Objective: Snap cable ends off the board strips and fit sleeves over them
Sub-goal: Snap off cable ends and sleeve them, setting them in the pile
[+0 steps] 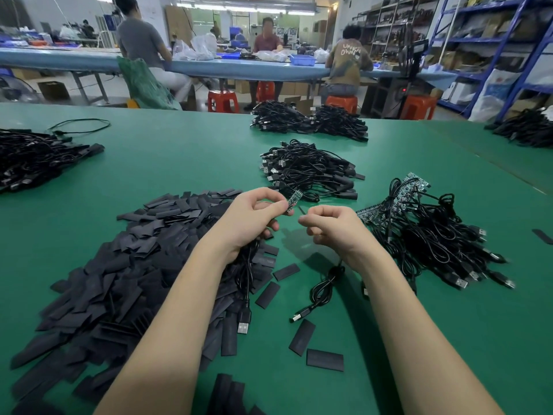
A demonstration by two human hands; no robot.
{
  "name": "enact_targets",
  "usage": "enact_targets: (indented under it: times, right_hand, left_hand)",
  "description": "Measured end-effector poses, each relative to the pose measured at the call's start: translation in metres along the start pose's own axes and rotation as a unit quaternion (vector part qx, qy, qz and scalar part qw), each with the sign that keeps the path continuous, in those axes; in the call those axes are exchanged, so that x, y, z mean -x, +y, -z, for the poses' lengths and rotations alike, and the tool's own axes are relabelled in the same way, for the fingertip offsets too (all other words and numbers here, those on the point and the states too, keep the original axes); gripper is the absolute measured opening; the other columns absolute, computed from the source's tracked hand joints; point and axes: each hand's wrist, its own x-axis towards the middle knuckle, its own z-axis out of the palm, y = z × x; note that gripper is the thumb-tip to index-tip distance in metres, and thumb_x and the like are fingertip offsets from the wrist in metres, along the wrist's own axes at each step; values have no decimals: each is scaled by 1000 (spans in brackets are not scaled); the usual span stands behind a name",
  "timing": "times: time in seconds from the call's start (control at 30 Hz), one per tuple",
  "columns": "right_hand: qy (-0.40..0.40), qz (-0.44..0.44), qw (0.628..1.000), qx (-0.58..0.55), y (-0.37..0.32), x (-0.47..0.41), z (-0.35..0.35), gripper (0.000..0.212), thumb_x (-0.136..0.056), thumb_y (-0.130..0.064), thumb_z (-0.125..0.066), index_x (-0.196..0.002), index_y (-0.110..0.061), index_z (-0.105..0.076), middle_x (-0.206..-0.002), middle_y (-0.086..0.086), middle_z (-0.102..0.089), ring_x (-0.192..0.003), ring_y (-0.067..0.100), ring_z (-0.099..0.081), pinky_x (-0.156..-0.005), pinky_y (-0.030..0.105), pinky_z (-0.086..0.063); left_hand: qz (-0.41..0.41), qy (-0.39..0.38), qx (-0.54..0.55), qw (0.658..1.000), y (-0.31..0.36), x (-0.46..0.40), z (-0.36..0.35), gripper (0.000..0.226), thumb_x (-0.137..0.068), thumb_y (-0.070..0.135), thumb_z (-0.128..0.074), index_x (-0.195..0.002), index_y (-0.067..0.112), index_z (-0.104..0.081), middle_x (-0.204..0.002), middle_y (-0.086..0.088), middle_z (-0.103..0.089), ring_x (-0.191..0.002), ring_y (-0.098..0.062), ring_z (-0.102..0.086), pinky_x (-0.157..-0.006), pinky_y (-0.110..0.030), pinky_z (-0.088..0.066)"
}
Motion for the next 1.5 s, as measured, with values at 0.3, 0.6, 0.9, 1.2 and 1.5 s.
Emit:
enact_targets:
  times: [0.3, 0.6, 0.9, 1.2, 1.5]
  right_hand:
    - [10, -14, 988, -151, -6, 0, 10, 27, -83, 2, -75, -104, -12, -62, -72, 2, -69, -63, 14, -67, -57, 20, -52]
    - [-34, 3, 979, -203, -6, 1, 15, 26, -83, 0, -73, -72, -17, -58, -75, 0, -68, -65, 14, -64, -60, 20, -54]
    - [-47, 43, 960, -273, -5, 3, 27, 24, -68, -8, -83, -91, -13, -78, -98, 7, -74, -90, 22, -74, -76, 19, -57]
    - [-21, 58, 965, -257, -6, 6, 23, 19, -65, -11, -84, -82, -18, -81, -94, 5, -78, -87, 15, -74, -74, 21, -57]
    - [-20, 49, 967, -251, -6, 8, 19, 19, -62, -14, -85, -80, -19, -82, -93, 3, -77, -83, 11, -72, -69, 18, -56]
  left_hand:
    - [-21, -19, -7, 1000, 0, 1, -7, 7, -96, 23, -67, -92, 28, -71, -78, 10, -74, -58, -8, -55, -57, -19, -46]
    - [-20, -21, 6, 1000, -2, 0, -9, 8, -96, 22, -68, -91, 27, -73, -83, 4, -75, -57, -7, -52, -55, -17, -45]
    - [-7, -25, 37, 999, -5, -1, -8, 7, -94, 24, -70, -94, 22, -76, -84, 2, -76, -56, -7, -50, -53, -17, -43]
    - [0, -24, 55, 998, -6, -2, -7, 8, -93, 24, -71, -95, 19, -77, -84, 1, -76, -56, -7, -49, -53, -17, -43]
    - [-9, -34, 61, 998, -6, -2, -6, 6, -91, 22, -74, -91, 22, -80, -84, -2, -76, -56, -7, -48, -54, -17, -43]
